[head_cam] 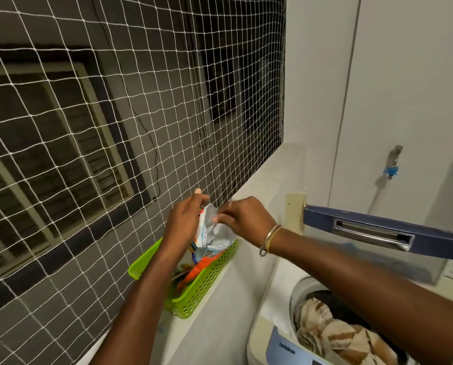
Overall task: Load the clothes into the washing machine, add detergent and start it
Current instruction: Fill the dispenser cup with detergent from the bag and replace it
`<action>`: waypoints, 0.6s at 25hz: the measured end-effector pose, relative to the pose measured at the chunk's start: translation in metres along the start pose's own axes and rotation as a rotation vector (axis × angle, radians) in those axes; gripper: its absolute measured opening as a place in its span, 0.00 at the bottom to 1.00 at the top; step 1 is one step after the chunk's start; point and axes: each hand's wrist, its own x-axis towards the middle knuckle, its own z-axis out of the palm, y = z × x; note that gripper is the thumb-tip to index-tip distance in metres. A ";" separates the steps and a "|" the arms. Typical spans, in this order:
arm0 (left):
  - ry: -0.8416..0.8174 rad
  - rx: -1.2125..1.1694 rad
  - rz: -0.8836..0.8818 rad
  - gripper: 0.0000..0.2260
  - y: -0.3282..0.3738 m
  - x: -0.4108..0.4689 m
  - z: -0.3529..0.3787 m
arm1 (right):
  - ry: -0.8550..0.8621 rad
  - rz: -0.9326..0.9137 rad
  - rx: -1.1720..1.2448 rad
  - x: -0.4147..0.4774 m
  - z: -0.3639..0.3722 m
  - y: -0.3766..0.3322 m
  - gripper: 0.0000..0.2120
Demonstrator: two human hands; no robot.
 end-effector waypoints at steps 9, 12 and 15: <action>0.025 0.030 -0.002 0.19 -0.008 -0.005 -0.005 | -0.169 0.001 -0.082 0.016 0.028 -0.035 0.12; 0.014 0.033 0.000 0.20 -0.011 -0.007 -0.009 | -0.195 0.064 -0.046 0.015 0.028 -0.037 0.19; 0.018 0.041 0.008 0.20 -0.012 -0.006 -0.008 | -0.190 0.288 0.154 0.017 0.030 -0.028 0.20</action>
